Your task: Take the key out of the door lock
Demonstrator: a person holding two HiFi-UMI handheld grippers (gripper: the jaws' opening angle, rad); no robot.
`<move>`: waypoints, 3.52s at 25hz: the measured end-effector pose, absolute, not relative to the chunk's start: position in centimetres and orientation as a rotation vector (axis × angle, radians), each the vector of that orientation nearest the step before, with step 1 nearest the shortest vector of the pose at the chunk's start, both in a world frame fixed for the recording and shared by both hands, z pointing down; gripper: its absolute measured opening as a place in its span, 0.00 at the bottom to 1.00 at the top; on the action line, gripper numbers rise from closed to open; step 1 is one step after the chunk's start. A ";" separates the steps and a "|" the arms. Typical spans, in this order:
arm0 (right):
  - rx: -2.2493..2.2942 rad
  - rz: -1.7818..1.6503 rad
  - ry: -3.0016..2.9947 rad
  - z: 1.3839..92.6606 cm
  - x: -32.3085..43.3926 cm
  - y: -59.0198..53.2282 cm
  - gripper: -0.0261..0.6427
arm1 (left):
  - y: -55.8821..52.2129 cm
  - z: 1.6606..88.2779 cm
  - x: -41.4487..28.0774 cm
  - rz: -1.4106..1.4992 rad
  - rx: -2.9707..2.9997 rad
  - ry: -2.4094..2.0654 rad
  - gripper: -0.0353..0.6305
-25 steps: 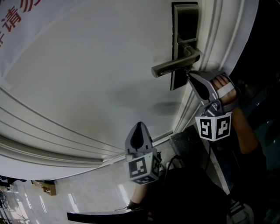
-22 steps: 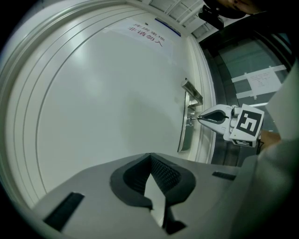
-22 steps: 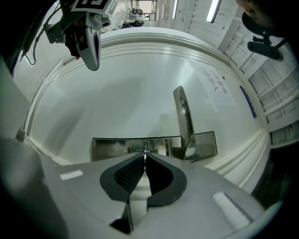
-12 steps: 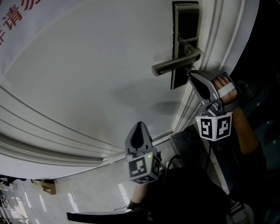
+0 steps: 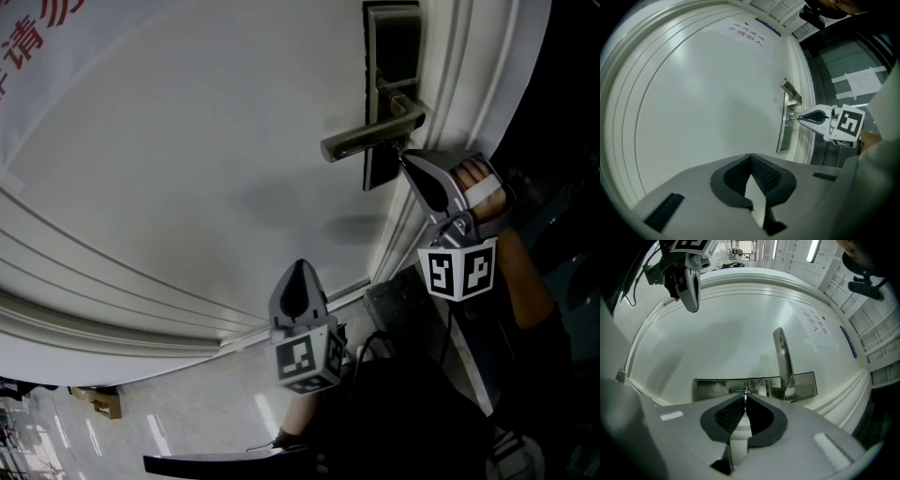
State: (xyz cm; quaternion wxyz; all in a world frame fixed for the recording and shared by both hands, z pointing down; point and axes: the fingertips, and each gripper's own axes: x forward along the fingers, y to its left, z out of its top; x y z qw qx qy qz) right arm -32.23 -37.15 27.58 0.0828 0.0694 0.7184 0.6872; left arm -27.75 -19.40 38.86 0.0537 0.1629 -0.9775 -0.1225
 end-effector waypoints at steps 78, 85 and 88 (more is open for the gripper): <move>0.198 2.069 2.120 27.7 -31.2 -37.4 0.06 | -19.8 39.1 -27.8 -0.383 0.512 -2.950 0.05; 0.205 2.067 2.117 27.9 -31.0 -37.3 0.06 | -19.9 39.1 -27.8 -0.381 0.496 -2.941 0.05; 0.208 2.069 2.116 27.9 -31.0 -37.3 0.06 | -20.2 39.4 -27.7 -0.368 0.519 -2.943 0.05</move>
